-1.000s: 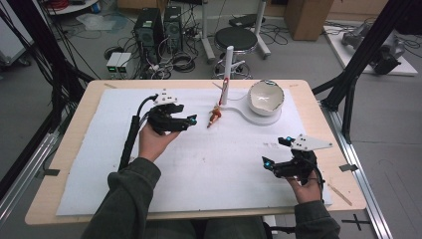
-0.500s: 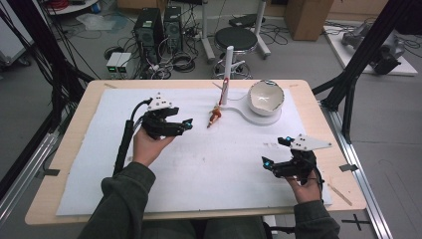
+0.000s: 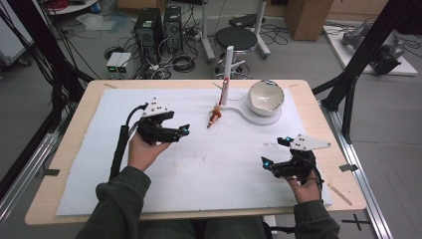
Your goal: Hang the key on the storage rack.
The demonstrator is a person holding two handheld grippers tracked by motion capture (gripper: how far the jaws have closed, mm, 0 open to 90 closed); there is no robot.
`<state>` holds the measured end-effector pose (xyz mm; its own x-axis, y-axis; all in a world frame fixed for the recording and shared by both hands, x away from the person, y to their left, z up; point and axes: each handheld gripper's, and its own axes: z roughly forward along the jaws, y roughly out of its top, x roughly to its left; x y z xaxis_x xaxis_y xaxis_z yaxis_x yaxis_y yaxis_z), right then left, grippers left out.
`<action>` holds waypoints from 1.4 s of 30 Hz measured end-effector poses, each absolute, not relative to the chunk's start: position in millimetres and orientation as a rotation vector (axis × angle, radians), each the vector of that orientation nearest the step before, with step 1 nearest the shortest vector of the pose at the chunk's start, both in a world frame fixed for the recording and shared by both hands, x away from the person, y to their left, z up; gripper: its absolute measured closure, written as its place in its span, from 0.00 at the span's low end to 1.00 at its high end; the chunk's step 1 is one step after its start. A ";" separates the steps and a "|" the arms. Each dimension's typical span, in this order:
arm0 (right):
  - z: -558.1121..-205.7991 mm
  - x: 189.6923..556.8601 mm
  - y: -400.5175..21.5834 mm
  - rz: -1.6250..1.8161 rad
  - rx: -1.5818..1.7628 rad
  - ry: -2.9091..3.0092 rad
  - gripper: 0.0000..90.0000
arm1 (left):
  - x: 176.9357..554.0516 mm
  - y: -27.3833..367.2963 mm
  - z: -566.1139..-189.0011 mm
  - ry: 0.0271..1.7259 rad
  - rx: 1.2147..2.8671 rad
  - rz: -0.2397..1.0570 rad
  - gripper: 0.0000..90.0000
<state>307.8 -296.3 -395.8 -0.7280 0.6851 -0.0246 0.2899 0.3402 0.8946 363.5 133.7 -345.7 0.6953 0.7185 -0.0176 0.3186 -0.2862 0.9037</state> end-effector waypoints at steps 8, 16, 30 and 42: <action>-396.8 308.7 -295.7 1.345 0.857 2.214 0.07 | 357.3 141.5 -348.3 0.825 1.871 0.484 0.26; -397.6 308.8 -294.9 1.340 0.863 2.218 0.07 | 349.5 147.9 -351.4 0.829 1.872 0.489 0.25; -399.1 309.5 -294.8 1.338 0.870 2.224 0.07 | 333.6 160.5 -354.6 0.822 1.869 0.512 0.25; -399.4 310.1 -295.1 1.338 0.879 2.223 0.07 | 319.6 174.6 -359.9 0.834 1.884 0.532 0.25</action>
<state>310.1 -295.1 -399.4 -0.7223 0.6914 -0.0165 0.3089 0.3439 0.8867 319.6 174.6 -359.9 0.6696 0.7427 0.0055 0.3184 -0.2938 0.9013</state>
